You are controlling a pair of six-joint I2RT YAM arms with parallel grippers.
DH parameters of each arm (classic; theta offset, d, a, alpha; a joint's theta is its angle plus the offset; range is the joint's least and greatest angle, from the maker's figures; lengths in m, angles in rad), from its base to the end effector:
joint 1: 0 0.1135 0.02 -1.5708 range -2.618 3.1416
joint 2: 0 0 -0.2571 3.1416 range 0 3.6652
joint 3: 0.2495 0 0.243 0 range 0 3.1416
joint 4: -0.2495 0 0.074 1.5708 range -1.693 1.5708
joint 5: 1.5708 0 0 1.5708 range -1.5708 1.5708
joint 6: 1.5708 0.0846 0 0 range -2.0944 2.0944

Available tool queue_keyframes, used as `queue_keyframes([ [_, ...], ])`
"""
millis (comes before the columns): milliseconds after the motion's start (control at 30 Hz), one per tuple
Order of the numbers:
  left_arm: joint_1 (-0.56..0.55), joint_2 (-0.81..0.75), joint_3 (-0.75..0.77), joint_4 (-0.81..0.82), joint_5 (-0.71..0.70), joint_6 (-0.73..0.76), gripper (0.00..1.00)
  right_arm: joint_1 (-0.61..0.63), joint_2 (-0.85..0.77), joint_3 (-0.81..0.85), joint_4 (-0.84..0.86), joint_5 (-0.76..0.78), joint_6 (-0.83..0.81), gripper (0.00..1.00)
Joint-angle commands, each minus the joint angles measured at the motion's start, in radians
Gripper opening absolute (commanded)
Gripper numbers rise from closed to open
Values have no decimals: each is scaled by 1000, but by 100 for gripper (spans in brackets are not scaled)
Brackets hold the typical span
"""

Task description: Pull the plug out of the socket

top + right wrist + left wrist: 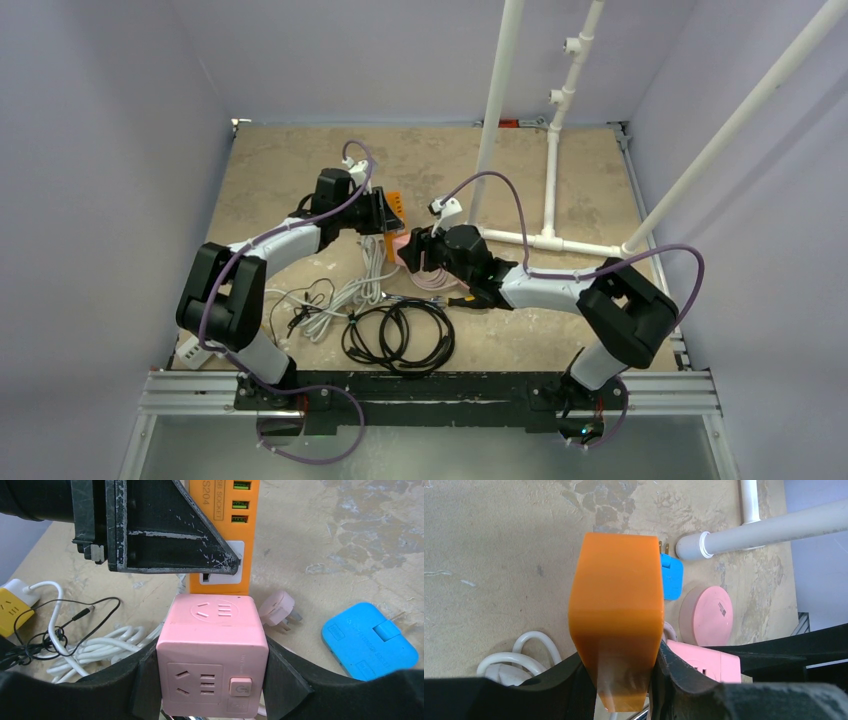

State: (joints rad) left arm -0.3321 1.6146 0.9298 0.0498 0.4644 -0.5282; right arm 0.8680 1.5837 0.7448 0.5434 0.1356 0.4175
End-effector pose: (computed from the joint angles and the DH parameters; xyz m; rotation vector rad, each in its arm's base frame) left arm 0.3394 -0.1571 0.1791 0.0482 2.3062 -0.9749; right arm 0.2520 0.2797 0.1895 -0.3367 1.9048 0.7529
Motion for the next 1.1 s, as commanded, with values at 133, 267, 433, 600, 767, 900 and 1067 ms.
queue_keyframes([
  [133,1,1,41,16,5,20,0,6,1,39,33,-17,23,0],
  [267,1,1,42,16,5,23,0,5,-17,25,49,-39,23,0],
  [433,1,5,41,16,7,24,0,-46,-34,-5,95,-130,49,0],
  [600,1,3,41,21,14,28,0,-114,-53,-39,130,-199,81,0],
  [767,1,2,41,21,15,30,0,-141,-83,-59,133,-197,80,0],
  [900,1,4,41,20,16,30,0,-151,-93,-62,130,-190,78,0],
  [1067,1,0,41,18,12,31,0,-155,-105,-68,127,-182,69,0],
])
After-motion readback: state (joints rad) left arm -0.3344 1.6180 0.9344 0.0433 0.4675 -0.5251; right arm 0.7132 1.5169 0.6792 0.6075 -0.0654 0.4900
